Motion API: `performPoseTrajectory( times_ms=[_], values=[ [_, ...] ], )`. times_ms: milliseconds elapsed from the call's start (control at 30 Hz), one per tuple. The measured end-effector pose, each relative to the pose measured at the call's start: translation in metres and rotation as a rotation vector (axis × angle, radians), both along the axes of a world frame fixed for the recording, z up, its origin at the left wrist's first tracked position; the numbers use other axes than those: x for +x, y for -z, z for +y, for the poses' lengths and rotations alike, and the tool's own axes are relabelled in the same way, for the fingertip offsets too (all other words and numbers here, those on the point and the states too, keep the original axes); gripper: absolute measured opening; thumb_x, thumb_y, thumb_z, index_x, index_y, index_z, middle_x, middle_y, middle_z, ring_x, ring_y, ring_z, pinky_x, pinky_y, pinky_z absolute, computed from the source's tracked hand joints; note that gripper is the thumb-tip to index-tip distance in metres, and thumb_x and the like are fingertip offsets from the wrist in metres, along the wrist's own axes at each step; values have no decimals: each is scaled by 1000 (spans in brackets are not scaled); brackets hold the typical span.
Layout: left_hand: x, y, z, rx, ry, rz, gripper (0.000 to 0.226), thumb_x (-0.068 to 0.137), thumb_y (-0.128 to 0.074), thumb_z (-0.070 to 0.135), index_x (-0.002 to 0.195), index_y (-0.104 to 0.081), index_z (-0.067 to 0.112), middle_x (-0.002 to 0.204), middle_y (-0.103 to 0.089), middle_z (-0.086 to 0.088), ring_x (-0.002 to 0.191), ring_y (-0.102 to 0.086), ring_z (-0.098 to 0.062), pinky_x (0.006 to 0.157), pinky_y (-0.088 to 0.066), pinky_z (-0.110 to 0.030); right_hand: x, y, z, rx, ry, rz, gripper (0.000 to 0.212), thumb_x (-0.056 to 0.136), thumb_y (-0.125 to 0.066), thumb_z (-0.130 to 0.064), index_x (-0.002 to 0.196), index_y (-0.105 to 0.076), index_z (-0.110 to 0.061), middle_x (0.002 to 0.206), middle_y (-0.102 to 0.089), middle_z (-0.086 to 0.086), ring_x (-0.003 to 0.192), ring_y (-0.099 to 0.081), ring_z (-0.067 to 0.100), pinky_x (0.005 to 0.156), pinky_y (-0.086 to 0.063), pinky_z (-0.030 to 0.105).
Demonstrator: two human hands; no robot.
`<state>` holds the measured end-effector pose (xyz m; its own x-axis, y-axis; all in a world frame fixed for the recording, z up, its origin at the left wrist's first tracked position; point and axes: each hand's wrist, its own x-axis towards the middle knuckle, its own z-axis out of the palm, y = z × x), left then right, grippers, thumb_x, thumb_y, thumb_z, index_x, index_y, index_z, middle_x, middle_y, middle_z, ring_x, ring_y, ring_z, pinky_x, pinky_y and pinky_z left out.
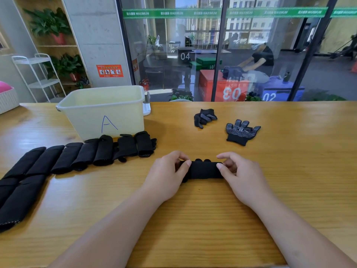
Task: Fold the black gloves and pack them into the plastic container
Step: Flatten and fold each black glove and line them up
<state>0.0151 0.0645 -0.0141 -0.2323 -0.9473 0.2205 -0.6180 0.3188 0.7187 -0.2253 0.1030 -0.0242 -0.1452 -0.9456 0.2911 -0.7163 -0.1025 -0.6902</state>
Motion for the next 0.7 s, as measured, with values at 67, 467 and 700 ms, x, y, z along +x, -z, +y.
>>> performPoseTrajectory(
  times_ms=[67, 467, 700],
  values=[
    [-1, 2, -2, -90, -38, -68, 13, 107, -57, 46, 113, -67, 39, 99, -63, 19, 91, -60, -5, 82, -54, -29, 5, 0, -3, -6, 25, 64, 15, 102, -66, -39, 116, -68, -44, 91, -70, -18, 83, -64, 0, 72, -45, 14],
    [-5, 5, 11, -420, 200, -536, 56, 108, -47, 51, 157, -50, 25, 159, -51, 11, 145, -44, -11, 126, -23, -27, 20, 2, 11, -171, -17, 270, 34, 110, -48, -35, 138, -65, -25, 132, -57, -16, 111, -62, 8, 92, -53, 32],
    [-9, 11, 11, -292, 228, -674, 77, 109, -27, 62, 171, -9, 20, 179, -10, 3, 164, -5, -11, 134, -10, -40, 23, 0, 12, 190, -221, 360, 68, 111, -35, -54, 169, -5, -37, 174, 17, -19, 160, -17, 10, 125, -31, 32]
  ],
)
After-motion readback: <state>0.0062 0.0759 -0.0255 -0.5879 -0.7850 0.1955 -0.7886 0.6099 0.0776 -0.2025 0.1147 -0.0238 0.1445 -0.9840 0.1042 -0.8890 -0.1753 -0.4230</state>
